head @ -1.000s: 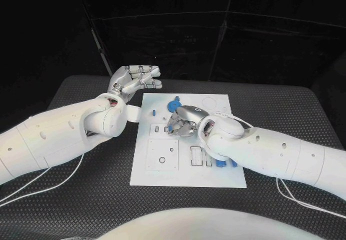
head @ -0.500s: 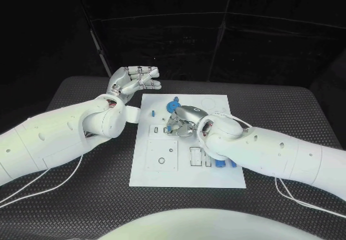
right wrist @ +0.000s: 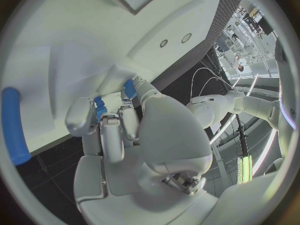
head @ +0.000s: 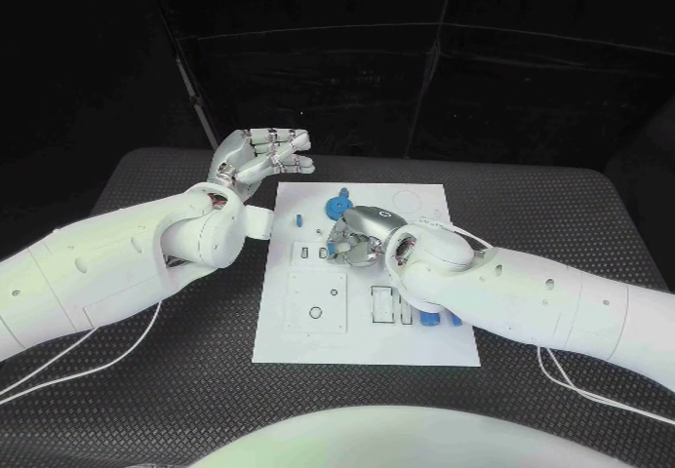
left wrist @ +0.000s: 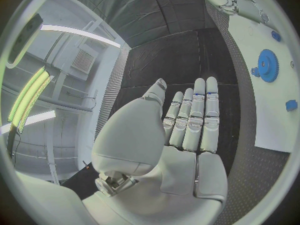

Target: Assemble the parts on the task board

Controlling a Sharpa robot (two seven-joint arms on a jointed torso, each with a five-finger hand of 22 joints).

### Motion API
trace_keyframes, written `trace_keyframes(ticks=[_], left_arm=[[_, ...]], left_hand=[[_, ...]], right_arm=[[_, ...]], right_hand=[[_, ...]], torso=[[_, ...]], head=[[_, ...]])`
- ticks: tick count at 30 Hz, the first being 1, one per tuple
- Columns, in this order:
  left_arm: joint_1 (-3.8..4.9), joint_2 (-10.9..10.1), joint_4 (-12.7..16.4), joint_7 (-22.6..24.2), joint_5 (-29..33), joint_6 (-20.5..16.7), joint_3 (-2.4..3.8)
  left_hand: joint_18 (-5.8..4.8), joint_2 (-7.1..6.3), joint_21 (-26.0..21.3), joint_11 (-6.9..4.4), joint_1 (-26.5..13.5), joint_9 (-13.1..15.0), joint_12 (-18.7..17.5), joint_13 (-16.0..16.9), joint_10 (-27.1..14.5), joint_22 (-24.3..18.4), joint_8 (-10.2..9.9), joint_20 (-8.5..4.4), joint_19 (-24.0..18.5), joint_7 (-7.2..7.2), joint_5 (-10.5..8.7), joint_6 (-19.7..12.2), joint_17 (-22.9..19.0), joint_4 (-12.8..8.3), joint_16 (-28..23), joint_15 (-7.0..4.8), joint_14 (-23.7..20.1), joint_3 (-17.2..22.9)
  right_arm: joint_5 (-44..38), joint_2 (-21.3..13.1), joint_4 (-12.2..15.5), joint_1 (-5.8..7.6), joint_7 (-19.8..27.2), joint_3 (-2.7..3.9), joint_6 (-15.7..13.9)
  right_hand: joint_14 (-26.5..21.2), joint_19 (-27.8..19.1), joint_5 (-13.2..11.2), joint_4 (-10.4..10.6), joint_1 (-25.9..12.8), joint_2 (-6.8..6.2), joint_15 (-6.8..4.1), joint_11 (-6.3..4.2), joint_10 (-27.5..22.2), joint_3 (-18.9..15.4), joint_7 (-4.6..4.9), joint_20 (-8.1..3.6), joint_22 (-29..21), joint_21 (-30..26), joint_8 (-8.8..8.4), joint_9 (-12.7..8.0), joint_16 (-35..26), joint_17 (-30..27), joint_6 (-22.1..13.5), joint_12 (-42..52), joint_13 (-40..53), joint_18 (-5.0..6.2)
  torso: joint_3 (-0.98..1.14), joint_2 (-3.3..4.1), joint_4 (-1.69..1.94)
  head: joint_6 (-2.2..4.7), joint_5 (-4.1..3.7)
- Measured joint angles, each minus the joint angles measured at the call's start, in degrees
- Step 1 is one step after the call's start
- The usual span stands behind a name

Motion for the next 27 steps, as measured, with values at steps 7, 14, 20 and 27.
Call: trace_keyframes(ticks=[7,14,20,27], left_arm=[[0.00,0.0,0.0,0.0,0.0,0.0,0.00],[0.00,0.0,-0.1,-0.1,0.0,0.1,0.00],[0.00,0.0,-0.1,-0.1,0.0,0.1,0.00],[0.00,0.1,-0.2,-0.2,0.0,0.1,0.00]], left_hand=[[0.00,0.00,0.0,0.00,0.0,0.0,0.0,0.0,0.0,0.0,0.0,0.00,0.0,0.00,0.00,0.0,0.0,0.0,0.0,0.00,0.0,0.0],[0.00,0.00,0.0,0.00,0.0,0.0,0.0,0.0,0.0,0.0,0.0,0.00,0.0,0.00,0.00,0.0,0.1,0.0,-0.2,0.00,0.0,0.0],[0.00,0.00,0.0,0.00,0.0,0.0,0.0,0.0,0.0,0.0,0.0,0.00,0.0,0.00,0.00,0.0,0.1,0.0,-0.2,0.00,0.0,0.0],[0.00,0.00,0.0,0.00,0.0,0.0,0.0,0.0,0.0,0.0,0.0,0.00,0.0,0.00,0.00,0.0,0.1,0.0,-0.2,0.00,0.0,0.0]], right_arm=[[-0.3,0.0,0.0,0.01,-0.3,0.01,0.0],[-0.5,0.0,0.0,0.01,-0.5,0.00,-0.1],[-0.5,0.0,0.0,-0.01,-0.6,-0.02,-0.3],[-0.5,0.0,-0.1,-0.19,-0.7,-0.16,-1.2]], right_hand=[[0.0,-0.3,-0.9,0.0,-0.9,-0.87,0.41,0.42,-0.8,0.0,0.55,0.33,-0.3,-0.2,-0.52,0.0,0.0,0.0,-1.1,-0.6,-0.6,-0.01],[0.0,-0.6,-2.8,1.2,-2.3,-2.27,0.82,0.64,-1.1,-1.2,0.77,0.62,-0.5,-0.4,-0.67,0.0,0.0,0.0,-2.1,-0.7,-0.8,0.00],[0.0,-0.6,-2.8,2.0,-3.5,-3.47,0.82,0.79,-1.5,-2.8,0.76,0.62,-0.8,-0.7,-0.96,0.0,0.0,0.0,-3.0,-1.2,-1.2,0.00],[0.0,-1.2,-1.4,3.8,-4.7,-4.67,1.23,1.33,-4.4,-6.1,1.35,1.23,-1.7,-1.2,-1.17,0.1,0.0,0.0,-5.5,-4.0,-4.3,0.00]], torso=[[0.02,0.00,-0.01],[0.02,0.00,-0.01],[0.02,0.00,-0.01],[0.01,0.00,-0.01]], head=[[-0.05,0.03],[-0.08,0.01],[-0.10,0.00],[-0.18,-0.03]])
